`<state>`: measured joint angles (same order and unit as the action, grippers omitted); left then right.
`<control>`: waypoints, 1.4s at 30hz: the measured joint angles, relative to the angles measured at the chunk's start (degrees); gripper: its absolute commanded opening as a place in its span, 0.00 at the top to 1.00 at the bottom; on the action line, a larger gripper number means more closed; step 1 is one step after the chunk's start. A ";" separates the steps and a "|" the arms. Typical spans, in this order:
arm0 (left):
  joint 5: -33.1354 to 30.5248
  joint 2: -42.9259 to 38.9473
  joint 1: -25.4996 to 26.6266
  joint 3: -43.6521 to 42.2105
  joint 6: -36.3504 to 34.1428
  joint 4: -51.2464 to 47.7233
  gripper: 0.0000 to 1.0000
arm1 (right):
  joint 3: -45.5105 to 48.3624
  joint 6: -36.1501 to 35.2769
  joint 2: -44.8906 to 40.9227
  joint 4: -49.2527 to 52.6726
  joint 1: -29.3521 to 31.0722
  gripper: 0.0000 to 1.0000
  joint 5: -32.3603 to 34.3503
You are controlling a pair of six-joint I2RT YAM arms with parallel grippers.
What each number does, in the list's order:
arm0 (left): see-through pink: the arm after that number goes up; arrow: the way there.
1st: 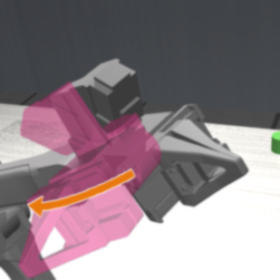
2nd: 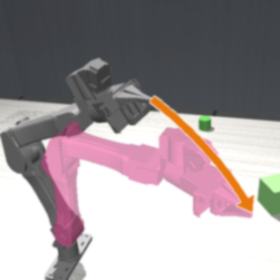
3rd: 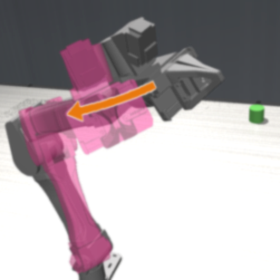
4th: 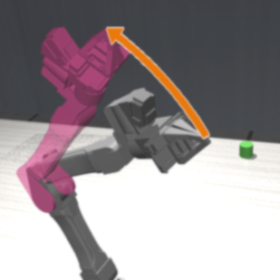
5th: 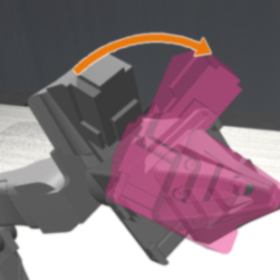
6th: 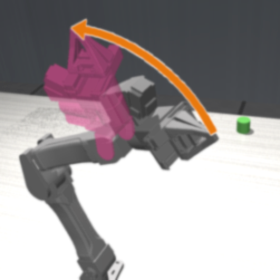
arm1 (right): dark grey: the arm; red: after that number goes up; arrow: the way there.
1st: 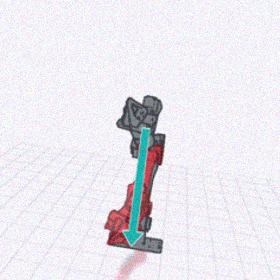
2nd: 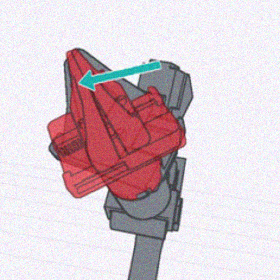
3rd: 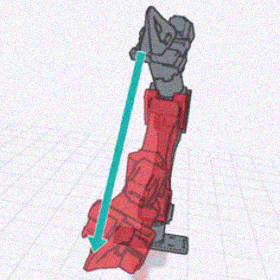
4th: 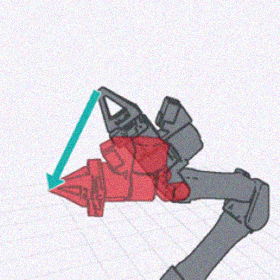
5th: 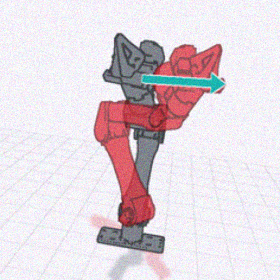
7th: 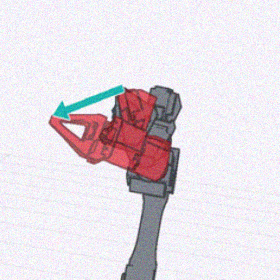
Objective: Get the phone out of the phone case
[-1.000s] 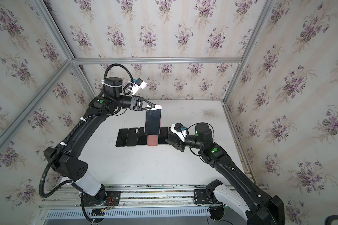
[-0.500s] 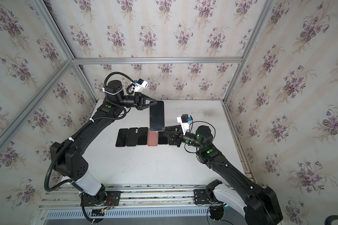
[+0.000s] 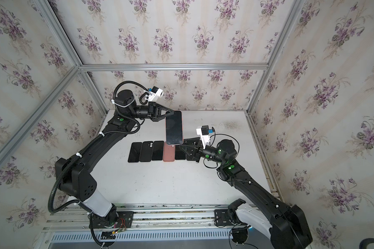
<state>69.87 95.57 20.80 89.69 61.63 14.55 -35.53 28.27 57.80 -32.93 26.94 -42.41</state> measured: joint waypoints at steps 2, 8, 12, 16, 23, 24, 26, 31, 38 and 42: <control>-0.11 -0.02 0.33 0.02 -0.02 0.22 1.00 | 0.00 -0.02 0.20 0.00 0.00 0.49 -0.04; -0.22 -0.02 1.05 -0.02 -0.04 1.03 1.00 | -0.02 -0.02 1.31 -0.46 0.00 0.49 0.35; -0.44 -0.02 1.05 -0.17 -0.07 1.42 1.00 | 0.04 0.39 1.73 -1.57 -0.07 0.52 0.68; -0.55 0.09 1.07 -0.17 -0.26 1.66 1.00 | 0.94 1.57 1.66 -3.08 -0.39 0.56 0.92; -0.42 0.52 1.29 -0.17 -0.52 1.57 1.00 | 1.90 3.45 1.46 -5.07 -0.50 0.63 0.87; -0.22 0.52 1.31 -0.17 -0.63 1.57 1.00 | 1.92 3.72 1.44 -5.16 -0.55 0.64 0.90; -0.09 0.63 1.38 -0.17 -0.87 1.68 1.00 | 1.92 3.93 1.44 -5.53 -0.61 0.68 0.90; 0.66 1.16 1.44 -0.17 -1.22 1.31 1.00 | 1.92 5.35 1.81 -7.30 -0.79 0.84 0.87; 1.01 2.03 1.38 -0.15 -1.33 1.42 1.00 | 1.92 8.41 3.23 -8.07 -1.03 1.00 -0.63; -0.04 2.69 1.31 -1.03 -1.42 1.22 0.97 | 2.21 10.43 2.95 -7.21 -1.01 1.00 -1.18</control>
<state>69.82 98.26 22.11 88.66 60.20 15.77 -33.32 38.70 60.75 -40.14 25.93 -43.59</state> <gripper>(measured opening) 0.133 0.096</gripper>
